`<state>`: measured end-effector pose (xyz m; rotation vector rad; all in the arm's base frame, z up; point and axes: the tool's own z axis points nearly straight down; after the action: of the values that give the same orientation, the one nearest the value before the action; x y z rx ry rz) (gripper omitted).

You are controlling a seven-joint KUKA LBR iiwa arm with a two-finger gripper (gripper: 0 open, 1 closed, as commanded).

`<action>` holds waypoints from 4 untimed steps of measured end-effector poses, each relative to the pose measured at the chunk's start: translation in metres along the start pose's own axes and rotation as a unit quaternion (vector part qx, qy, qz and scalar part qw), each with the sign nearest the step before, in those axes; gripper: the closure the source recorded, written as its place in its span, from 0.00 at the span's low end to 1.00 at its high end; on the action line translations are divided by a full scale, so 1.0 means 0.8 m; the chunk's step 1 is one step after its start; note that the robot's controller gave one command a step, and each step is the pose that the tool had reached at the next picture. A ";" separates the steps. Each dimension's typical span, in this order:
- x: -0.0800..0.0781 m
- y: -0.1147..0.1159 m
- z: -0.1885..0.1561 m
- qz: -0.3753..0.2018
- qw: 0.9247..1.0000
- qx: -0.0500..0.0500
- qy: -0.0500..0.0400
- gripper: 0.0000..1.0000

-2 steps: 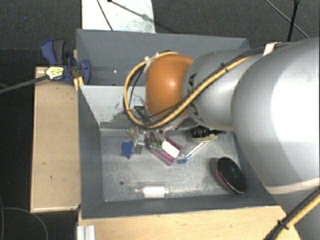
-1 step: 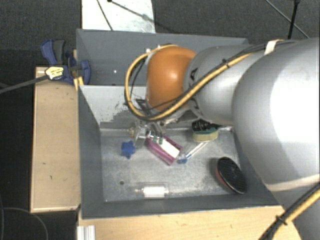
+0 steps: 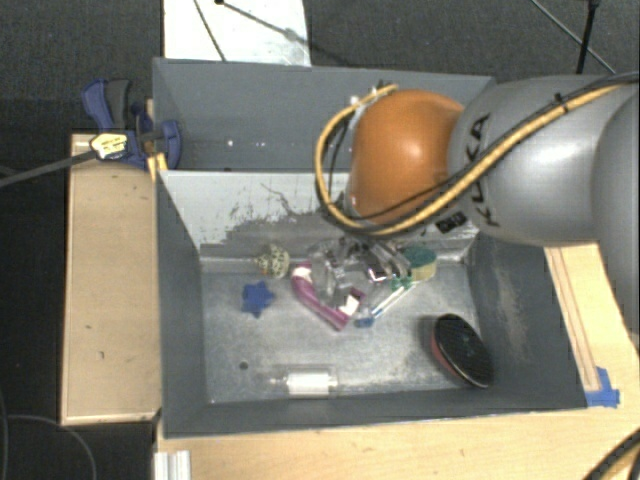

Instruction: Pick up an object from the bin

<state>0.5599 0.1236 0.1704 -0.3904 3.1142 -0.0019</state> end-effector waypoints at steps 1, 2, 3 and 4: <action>-0.021 0.019 -0.024 0.114 0.993 -0.001 -0.002 1.00; 0.028 0.064 -0.016 -0.047 0.999 -0.001 0.001 1.00; 0.028 0.062 -0.016 -0.045 0.999 -0.001 0.000 0.00; -0.022 0.057 0.098 -0.035 0.999 -0.001 0.003 0.00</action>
Offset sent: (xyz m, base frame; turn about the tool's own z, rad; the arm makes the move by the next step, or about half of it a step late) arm 0.0109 0.0180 0.0174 0.2287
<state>0.5657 0.1717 0.0923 -0.5012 3.1039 0.0009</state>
